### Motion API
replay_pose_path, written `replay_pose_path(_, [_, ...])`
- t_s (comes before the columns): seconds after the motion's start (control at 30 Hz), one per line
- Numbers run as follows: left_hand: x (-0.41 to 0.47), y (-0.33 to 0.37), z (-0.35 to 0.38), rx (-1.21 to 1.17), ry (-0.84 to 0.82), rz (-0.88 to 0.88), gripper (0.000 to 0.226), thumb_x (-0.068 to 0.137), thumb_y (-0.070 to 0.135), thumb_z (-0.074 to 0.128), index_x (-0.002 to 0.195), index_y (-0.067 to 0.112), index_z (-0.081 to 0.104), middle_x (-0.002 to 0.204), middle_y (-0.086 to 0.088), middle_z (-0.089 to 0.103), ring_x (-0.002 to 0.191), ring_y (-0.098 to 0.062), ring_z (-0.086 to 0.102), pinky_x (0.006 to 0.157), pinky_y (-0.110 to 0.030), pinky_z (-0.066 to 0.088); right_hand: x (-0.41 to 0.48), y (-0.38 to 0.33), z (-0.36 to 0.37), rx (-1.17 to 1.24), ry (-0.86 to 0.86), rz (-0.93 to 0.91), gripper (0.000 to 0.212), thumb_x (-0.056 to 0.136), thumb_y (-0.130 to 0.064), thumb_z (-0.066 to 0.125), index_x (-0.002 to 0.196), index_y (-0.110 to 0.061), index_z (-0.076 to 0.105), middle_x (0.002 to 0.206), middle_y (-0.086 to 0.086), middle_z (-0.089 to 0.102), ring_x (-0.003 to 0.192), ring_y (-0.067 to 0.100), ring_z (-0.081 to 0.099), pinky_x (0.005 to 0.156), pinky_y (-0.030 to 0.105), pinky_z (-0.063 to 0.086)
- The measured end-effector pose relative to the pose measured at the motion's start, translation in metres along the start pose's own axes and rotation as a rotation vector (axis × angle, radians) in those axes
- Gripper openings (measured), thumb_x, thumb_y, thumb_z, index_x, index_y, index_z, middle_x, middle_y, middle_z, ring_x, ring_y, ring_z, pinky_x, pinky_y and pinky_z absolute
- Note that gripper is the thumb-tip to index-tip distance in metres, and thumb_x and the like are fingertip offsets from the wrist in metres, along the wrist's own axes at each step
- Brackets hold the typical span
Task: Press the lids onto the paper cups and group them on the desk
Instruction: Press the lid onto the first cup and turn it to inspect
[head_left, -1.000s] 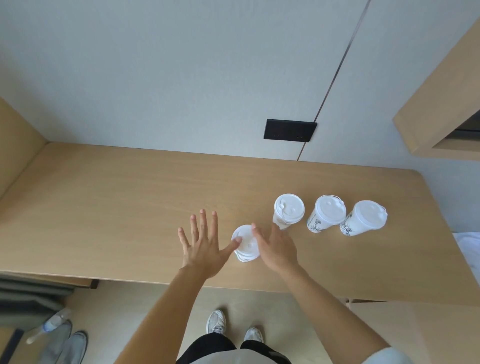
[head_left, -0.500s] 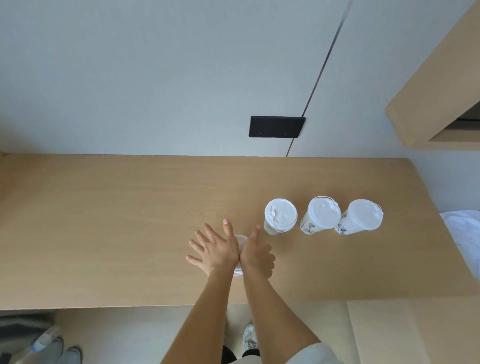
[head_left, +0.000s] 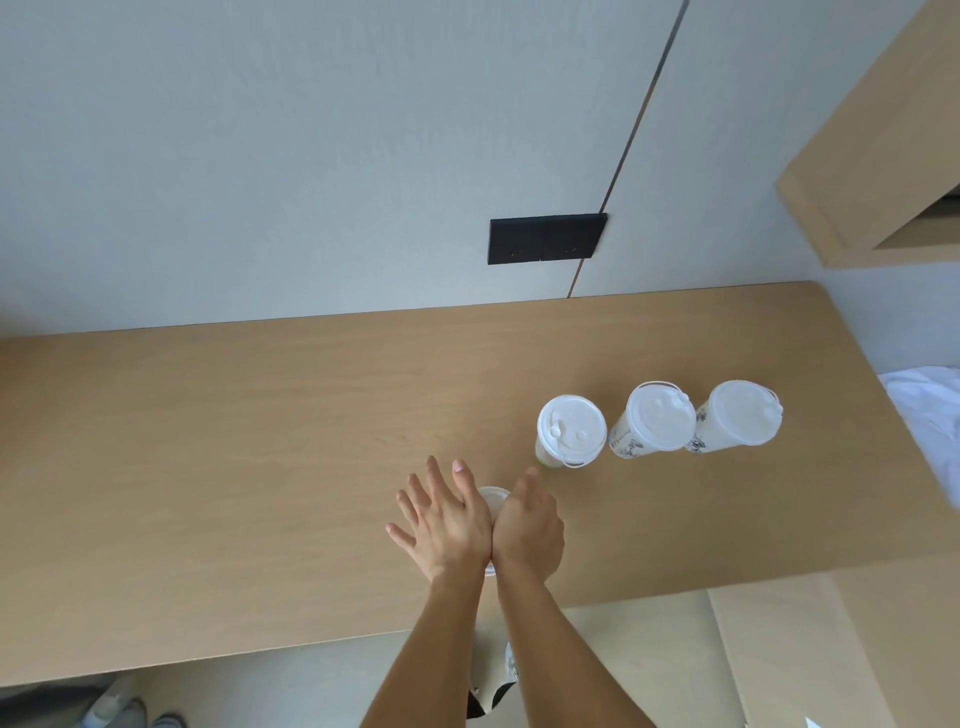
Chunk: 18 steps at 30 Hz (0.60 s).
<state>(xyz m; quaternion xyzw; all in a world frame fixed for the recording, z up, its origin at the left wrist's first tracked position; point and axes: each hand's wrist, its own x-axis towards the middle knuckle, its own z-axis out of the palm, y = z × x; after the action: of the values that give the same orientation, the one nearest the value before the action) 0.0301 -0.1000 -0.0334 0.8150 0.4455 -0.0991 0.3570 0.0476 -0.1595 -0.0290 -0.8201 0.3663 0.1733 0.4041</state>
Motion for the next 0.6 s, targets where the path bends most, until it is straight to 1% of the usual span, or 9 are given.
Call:
replay_pose_path(0.1, [0.005, 0.001, -0.005, 0.081, -0.041, 0.147, 0.069, 0.101, 0.065, 0.015, 0.163, 0.034, 0.021, 0.173, -0.006, 0.019, 0.161, -0.028, 0.005, 0.126, -0.061, -0.003, -0.012, 0.006, -0.003, 0.119, -0.02, 0.14, 0.072, 0.105, -0.061, 0.017, 0.141, -0.017, 0.061, 0.134, 0.012, 0.069, 0.129, 0.037, 0.059, 0.113, 0.05, 0.042])
replay_pose_path(0.17, [0.014, 0.0, -0.011, 0.21, -0.076, 0.379, 0.067, 0.103, 0.063, 0.021, 0.163, 0.034, 0.021, 0.174, -0.004, 0.016, 0.162, -0.027, 0.0, 0.126, -0.061, -0.006, -0.028, 0.014, -0.003, 0.174, -0.057, 0.257, 0.072, 0.107, -0.06, 0.013, 0.151, -0.018, 0.051, 0.143, 0.016, 0.062, 0.135, 0.039, 0.054, 0.117, 0.051, 0.037])
replay_pose_path(0.2, [0.02, 0.0, -0.015, 0.295, -0.099, 0.514, 0.066, 0.103, 0.062, 0.024, 0.163, 0.034, 0.021, 0.174, -0.003, 0.014, 0.162, -0.027, -0.003, 0.126, -0.06, -0.007, -0.036, 0.017, -0.001, 0.145, -0.094, 0.287, 0.067, 0.108, -0.056, 0.011, 0.158, -0.021, 0.04, 0.152, 0.016, 0.054, 0.14, 0.039, 0.049, 0.118, 0.051, 0.034])
replay_pose_path(0.27, [0.032, 0.002, -0.023, 0.466, -0.126, 0.768, 0.066, 0.104, 0.063, 0.027, 0.162, 0.032, 0.024, 0.174, -0.001, 0.013, 0.162, -0.026, -0.006, 0.126, -0.058, -0.009, -0.049, 0.025, 0.002, 0.008, -0.171, 0.238, 0.056, 0.112, -0.044, 0.011, 0.166, -0.029, 0.015, 0.165, 0.011, 0.036, 0.147, 0.039, 0.041, 0.12, 0.051, 0.031])
replay_pose_path(0.3, [0.036, 0.002, -0.027, 0.528, -0.129, 0.875, 0.067, 0.104, 0.063, 0.029, 0.162, 0.031, 0.026, 0.174, 0.0, 0.015, 0.162, -0.025, -0.005, 0.127, -0.058, -0.009, -0.052, 0.03, 0.002, -0.038, -0.178, 0.212, 0.054, 0.112, -0.039, 0.012, 0.166, -0.03, 0.008, 0.166, 0.01, 0.032, 0.147, 0.039, 0.04, 0.12, 0.051, 0.032])
replay_pose_path(0.37, [0.038, 0.004, -0.033, 0.579, -0.116, 1.016, 0.072, 0.101, 0.068, 0.03, 0.16, 0.027, 0.033, 0.173, 0.0, 0.021, 0.162, -0.025, 0.0, 0.127, -0.058, -0.007, -0.054, 0.038, -0.001, -0.07, -0.173, 0.148, 0.055, 0.112, -0.036, 0.018, 0.166, -0.028, 0.008, 0.162, 0.012, 0.033, 0.143, 0.039, 0.043, 0.118, 0.049, 0.036])
replay_pose_path(0.47, [0.03, 0.006, -0.044, 0.433, -0.058, 0.977, 0.083, 0.092, 0.075, 0.019, 0.157, 0.027, 0.04, 0.17, 0.001, 0.028, 0.162, -0.024, 0.008, 0.127, -0.058, -0.003, -0.05, 0.041, -0.014, -0.12, -0.159, -0.057, 0.059, 0.108, -0.049, 0.023, 0.161, -0.022, 0.028, 0.157, 0.016, 0.038, 0.141, 0.039, 0.041, 0.117, 0.049, 0.036])
replay_pose_path(0.53, [0.021, 0.006, -0.049, 0.262, 0.007, 0.803, 0.085, 0.091, 0.074, 0.011, 0.158, 0.029, 0.038, 0.17, 0.001, 0.028, 0.162, -0.023, 0.008, 0.128, -0.056, -0.004, -0.041, 0.031, -0.022, -0.004, -0.11, -0.148, 0.06, 0.108, -0.054, 0.03, 0.15, -0.015, 0.046, 0.151, 0.014, 0.047, 0.142, 0.034, 0.041, 0.114, 0.045, 0.036])
replay_pose_path(0.6, [0.011, 0.003, -0.051, 0.066, 0.084, 0.533, 0.087, 0.09, 0.073, 0.004, 0.159, 0.029, 0.034, 0.17, 0.0, 0.027, 0.161, -0.023, 0.009, 0.127, -0.056, -0.002, -0.034, 0.016, -0.027, 0.004, -0.112, -0.295, 0.048, 0.109, -0.049, 0.037, 0.134, -0.015, 0.058, 0.137, 0.008, 0.057, 0.136, 0.028, 0.048, 0.106, 0.039, 0.038])
